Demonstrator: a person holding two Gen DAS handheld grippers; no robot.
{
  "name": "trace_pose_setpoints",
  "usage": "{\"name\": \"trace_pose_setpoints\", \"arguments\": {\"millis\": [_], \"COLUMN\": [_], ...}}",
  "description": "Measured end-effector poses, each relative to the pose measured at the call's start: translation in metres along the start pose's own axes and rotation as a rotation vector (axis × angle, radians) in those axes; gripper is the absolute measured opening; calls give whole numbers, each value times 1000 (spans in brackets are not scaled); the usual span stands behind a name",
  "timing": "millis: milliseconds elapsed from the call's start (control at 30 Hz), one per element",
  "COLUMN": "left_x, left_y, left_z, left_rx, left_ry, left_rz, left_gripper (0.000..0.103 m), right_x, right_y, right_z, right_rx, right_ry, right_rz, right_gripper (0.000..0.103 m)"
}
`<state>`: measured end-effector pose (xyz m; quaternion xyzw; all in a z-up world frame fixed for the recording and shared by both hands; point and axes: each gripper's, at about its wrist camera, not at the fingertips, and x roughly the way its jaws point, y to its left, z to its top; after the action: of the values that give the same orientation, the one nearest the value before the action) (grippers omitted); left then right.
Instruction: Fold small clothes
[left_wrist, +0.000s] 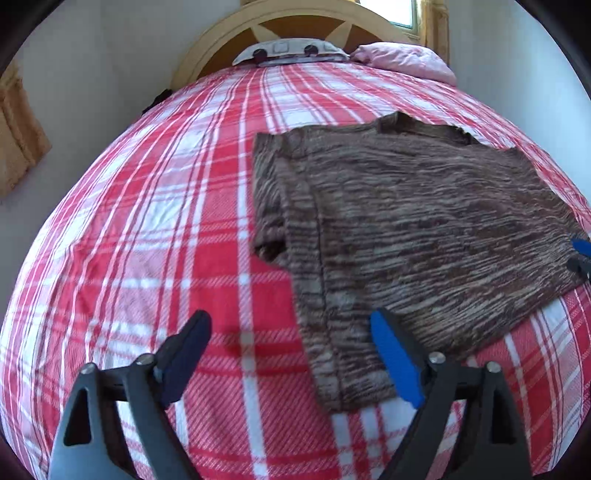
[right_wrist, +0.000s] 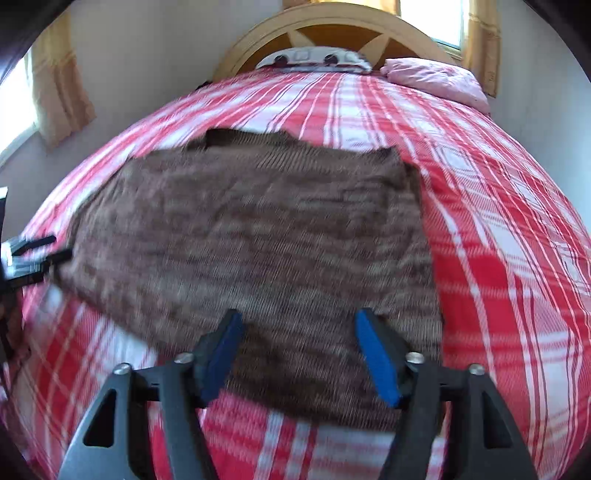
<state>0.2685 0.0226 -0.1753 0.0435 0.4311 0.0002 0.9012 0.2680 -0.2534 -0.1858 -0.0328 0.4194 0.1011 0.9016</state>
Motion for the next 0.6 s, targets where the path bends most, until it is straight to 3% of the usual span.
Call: {"name": "trace_pose_setpoints", "arguments": {"millis": [100,233,400,600], "left_x": [1,-4,-10,-16], "left_y": [13,12,11,13], "left_z": [-6,-15,-22,-28], "left_rx": [-48,-29,-29,-42], "left_ry": [32,26,28,26], "left_rz": [-50,-36,-30,-22], "left_gripper": [94,95,96,101], "right_x": [-9,-23,-28,-20], "right_y": [7,-7,-11,-2], "right_z": [-8,-13,-17,-24], "right_rx": [-41,57,86,-8], "right_ry": [-11,-38,-73,-6], "right_rz": [-37,2,10,-31], "right_gripper": [72,72,72,75]}}
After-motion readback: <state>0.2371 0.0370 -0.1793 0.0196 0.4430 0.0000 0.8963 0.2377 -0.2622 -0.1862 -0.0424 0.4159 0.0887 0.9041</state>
